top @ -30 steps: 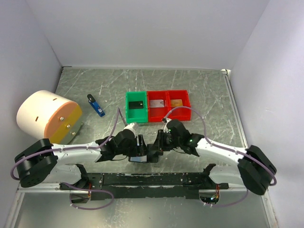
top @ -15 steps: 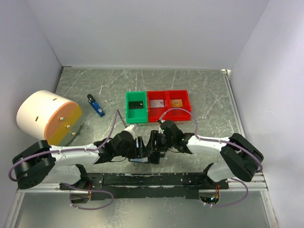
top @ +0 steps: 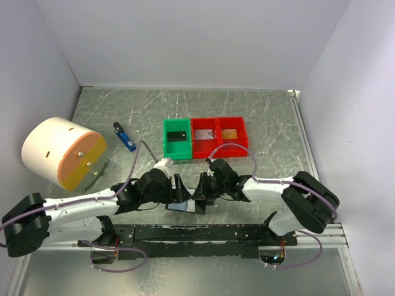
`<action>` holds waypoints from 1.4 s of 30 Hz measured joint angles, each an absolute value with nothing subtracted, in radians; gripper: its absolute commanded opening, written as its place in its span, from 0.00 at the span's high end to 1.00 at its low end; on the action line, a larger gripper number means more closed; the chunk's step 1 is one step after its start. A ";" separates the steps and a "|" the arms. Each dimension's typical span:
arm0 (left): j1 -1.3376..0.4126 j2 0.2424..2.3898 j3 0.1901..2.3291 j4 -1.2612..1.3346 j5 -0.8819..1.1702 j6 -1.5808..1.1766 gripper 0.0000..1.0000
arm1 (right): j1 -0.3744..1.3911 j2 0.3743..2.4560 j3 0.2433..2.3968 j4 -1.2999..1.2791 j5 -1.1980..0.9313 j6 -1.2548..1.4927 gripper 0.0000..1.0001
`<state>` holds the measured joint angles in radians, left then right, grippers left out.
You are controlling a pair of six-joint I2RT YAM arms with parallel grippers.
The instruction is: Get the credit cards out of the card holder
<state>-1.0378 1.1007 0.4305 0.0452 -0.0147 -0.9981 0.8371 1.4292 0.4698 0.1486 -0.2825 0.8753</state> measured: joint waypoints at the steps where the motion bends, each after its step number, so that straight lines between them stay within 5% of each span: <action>1: -1.037 1.082 0.439 0.013 -0.034 -0.996 0.18 | 0.835 1.429 0.464 0.159 -0.282 0.881 0.77; 15: -1.030 1.234 0.530 -0.171 -0.117 -0.938 0.26 | 0.830 1.417 0.401 0.268 -0.282 0.935 0.76; 27: -1.030 1.196 0.533 -0.138 -0.093 -0.932 0.53 | 0.828 1.423 0.398 0.281 -0.288 0.942 0.76; 34: -1.030 1.142 0.514 -0.088 -0.067 -0.939 0.52 | 0.828 1.423 0.398 0.281 -0.287 0.943 0.74; 42: -1.030 1.222 0.448 0.073 0.020 -0.977 0.47 | 0.827 1.393 0.362 0.332 -0.288 0.976 0.57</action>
